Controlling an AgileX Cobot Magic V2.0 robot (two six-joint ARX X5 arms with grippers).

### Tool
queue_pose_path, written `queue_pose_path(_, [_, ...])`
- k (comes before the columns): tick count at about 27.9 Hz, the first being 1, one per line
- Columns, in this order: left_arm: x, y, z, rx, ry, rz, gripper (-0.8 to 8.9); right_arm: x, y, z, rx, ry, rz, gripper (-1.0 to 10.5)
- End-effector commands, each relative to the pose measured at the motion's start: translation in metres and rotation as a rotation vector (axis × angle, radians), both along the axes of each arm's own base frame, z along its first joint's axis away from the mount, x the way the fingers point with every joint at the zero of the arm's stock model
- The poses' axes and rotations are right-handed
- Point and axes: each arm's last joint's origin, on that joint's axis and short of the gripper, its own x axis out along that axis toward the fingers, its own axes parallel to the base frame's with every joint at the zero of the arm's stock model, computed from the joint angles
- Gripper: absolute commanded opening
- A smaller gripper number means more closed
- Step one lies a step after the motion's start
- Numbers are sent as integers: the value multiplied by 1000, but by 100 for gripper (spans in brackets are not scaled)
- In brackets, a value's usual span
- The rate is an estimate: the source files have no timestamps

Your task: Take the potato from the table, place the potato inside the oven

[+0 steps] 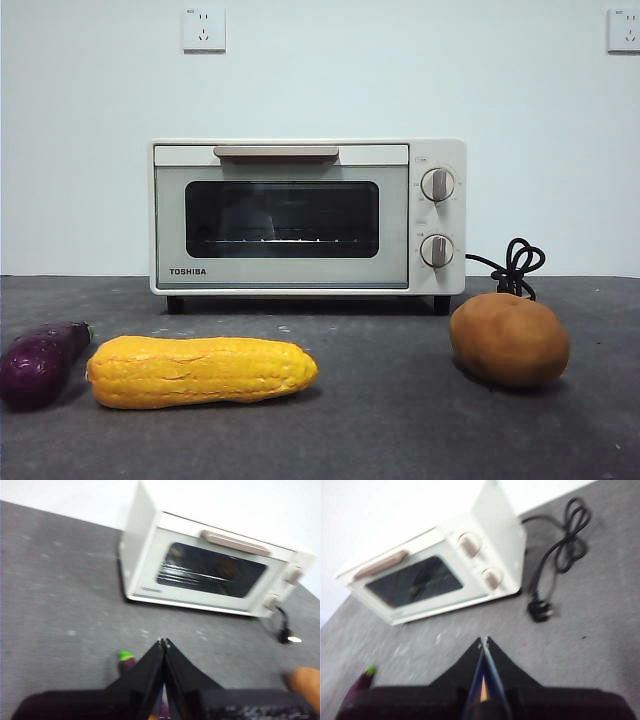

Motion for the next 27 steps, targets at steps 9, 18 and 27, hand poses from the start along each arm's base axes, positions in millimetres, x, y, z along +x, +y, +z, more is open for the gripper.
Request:
queue_pose_path(9, [8, -6, 75, 55, 98, -285, -7, 4, 5, 90, -271, 197, 280, -12])
queue_pose_path(18, [-3, -10, 109, 134, 103, -378, -7, -1, 9, 124, -347, 256, 376, 24])
queue_pose_path(27, [-4, -13, 109, 145, 102, -409, -7, -1, 9, 124, -304, 288, 353, 666])
